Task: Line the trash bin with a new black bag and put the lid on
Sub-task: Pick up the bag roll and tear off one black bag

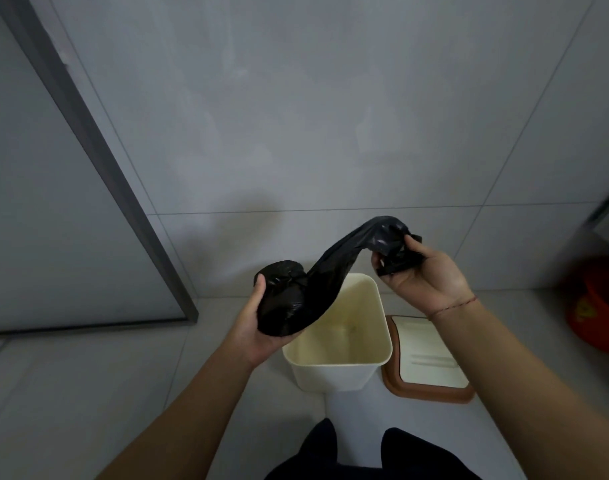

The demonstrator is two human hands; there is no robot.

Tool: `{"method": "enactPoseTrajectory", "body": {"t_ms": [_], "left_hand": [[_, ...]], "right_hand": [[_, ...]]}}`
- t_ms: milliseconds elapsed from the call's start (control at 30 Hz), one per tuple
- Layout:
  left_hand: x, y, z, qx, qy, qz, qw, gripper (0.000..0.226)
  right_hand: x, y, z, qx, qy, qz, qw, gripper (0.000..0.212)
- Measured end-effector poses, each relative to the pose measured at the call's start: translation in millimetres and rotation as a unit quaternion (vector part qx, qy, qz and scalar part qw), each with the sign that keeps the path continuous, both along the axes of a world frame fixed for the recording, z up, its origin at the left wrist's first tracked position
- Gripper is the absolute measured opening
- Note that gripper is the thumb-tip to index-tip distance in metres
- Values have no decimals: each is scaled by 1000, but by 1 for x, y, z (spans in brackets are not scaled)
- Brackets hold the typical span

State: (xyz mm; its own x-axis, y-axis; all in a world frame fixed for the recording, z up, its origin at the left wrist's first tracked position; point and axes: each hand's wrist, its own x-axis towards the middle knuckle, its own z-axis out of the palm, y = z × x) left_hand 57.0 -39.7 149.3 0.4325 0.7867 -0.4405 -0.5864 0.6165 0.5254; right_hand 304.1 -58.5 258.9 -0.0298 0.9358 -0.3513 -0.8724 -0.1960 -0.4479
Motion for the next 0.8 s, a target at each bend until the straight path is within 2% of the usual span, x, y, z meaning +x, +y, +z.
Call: {"method": "enactPoseTrajectory", "body": {"t_ms": [300, 433, 633, 733, 800], "left_hand": [[-32, -1, -8, 29, 10, -29, 999, 66], [-37, -3, -6, 36, 5, -24, 999, 67], [-39, -4, -4, 34, -12, -28, 999, 77], [-41, -4, -5, 36, -12, -24, 999, 87], [-42, -4, -6, 40, -11, -24, 999, 84]], "right_hand": [[47, -1, 0, 15, -13, -70, 997, 16], [69, 2, 4, 32, -38, -95, 994, 25], [96, 0, 7, 39, -60, -144, 987, 20], [107, -1, 9, 36, -59, -169, 983, 27], [115, -3, 10, 37, -62, -183, 980, 27]]}}
